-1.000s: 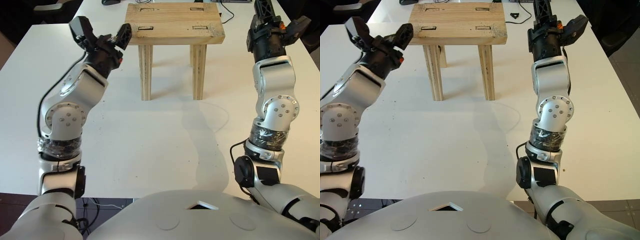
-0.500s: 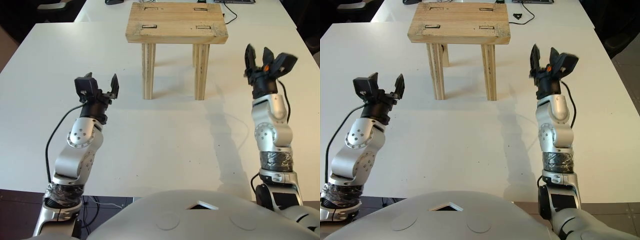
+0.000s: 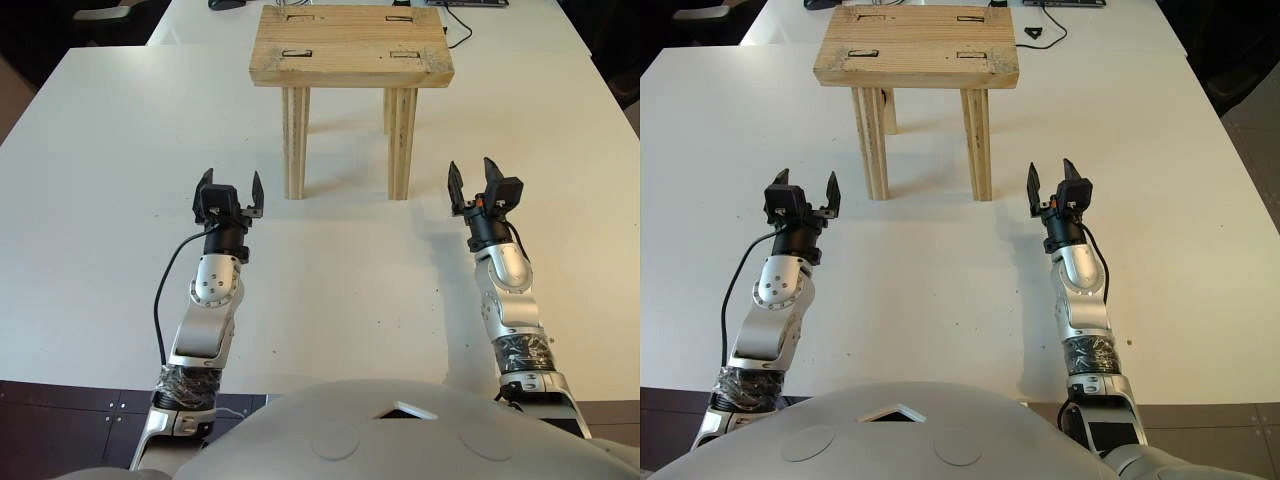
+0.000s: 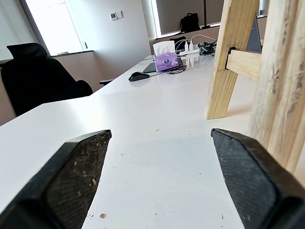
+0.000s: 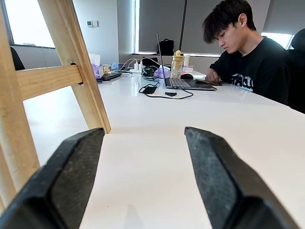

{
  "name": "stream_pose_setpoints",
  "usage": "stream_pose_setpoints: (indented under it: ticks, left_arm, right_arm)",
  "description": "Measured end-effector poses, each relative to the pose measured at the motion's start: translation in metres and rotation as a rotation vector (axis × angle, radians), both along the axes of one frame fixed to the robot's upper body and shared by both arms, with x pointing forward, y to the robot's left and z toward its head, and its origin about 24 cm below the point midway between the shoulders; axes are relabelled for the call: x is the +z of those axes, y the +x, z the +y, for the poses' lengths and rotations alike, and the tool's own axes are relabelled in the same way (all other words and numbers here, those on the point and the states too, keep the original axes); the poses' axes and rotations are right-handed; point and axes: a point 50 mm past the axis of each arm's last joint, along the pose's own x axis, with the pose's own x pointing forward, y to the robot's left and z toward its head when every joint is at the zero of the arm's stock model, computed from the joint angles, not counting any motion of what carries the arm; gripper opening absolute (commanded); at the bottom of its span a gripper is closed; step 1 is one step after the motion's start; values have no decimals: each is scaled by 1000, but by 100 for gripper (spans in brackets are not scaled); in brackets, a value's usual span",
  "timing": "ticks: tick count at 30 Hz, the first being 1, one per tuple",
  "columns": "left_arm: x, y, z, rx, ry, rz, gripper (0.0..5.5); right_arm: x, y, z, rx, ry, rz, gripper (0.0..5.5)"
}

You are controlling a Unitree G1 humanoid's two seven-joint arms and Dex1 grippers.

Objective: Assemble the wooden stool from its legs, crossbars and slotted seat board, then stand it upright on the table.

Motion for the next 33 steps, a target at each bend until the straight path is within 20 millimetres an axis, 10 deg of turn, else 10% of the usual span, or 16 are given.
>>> stream_pose_setpoints:
  ticks: [33]
  left_arm:
    - [-17,25,-32,83,20,35,388]
  right_arm:
    - [-33,43,23,195,-112,199,311]
